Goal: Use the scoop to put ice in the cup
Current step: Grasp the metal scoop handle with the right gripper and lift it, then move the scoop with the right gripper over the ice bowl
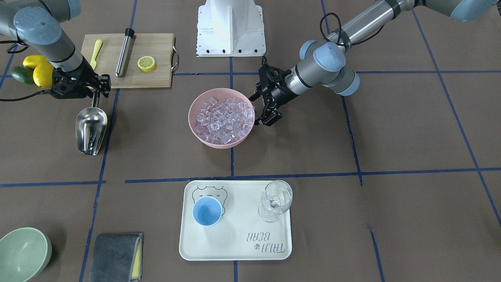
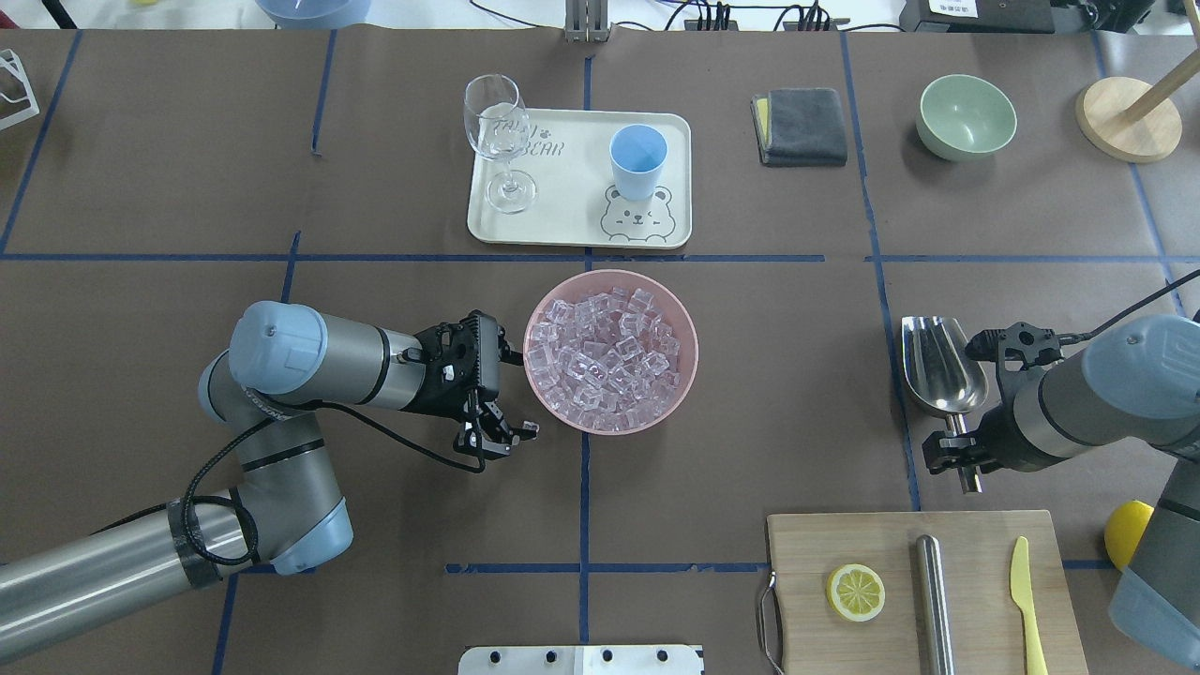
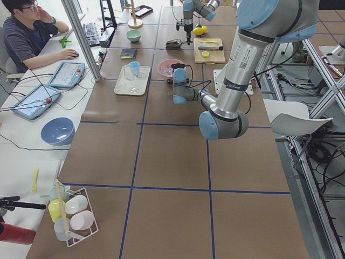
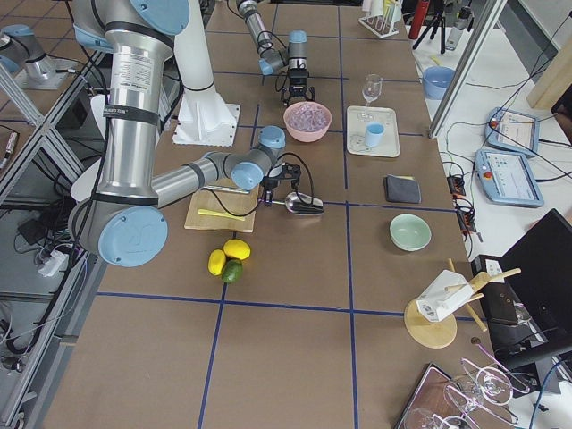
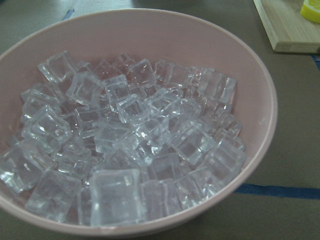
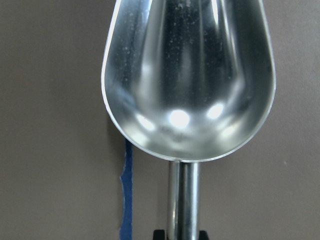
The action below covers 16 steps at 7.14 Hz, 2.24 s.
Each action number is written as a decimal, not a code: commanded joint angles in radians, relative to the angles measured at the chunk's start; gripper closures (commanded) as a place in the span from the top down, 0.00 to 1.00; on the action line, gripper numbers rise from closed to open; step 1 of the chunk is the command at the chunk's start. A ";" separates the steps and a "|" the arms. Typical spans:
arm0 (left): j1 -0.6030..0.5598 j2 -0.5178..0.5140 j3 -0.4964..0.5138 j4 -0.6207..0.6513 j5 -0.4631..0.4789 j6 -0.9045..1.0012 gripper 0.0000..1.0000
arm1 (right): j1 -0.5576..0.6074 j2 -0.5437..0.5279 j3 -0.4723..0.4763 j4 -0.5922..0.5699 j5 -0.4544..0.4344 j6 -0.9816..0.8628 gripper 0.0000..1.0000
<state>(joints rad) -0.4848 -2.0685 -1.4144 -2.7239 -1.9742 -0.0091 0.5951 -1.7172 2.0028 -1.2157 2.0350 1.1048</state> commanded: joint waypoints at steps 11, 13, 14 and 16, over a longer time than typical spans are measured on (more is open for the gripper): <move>0.000 0.001 0.002 -0.013 0.001 -0.005 1.00 | -0.035 0.417 0.277 -0.751 -0.138 -0.643 0.00; 0.000 0.001 0.008 -0.013 0.002 -0.005 1.00 | -0.083 0.691 0.274 -1.178 -0.229 -0.765 0.00; -0.002 0.001 0.008 -0.013 0.002 -0.005 1.00 | -0.106 0.755 0.255 -1.279 -0.252 -0.793 0.00; -0.002 0.001 0.008 -0.013 0.002 -0.005 1.00 | -0.113 0.916 0.127 -1.466 -0.252 -0.894 0.00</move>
<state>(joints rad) -0.4859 -2.0677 -1.4068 -2.7366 -1.9727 -0.0138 0.4911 -0.9127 2.2092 -2.5489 1.7880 0.2721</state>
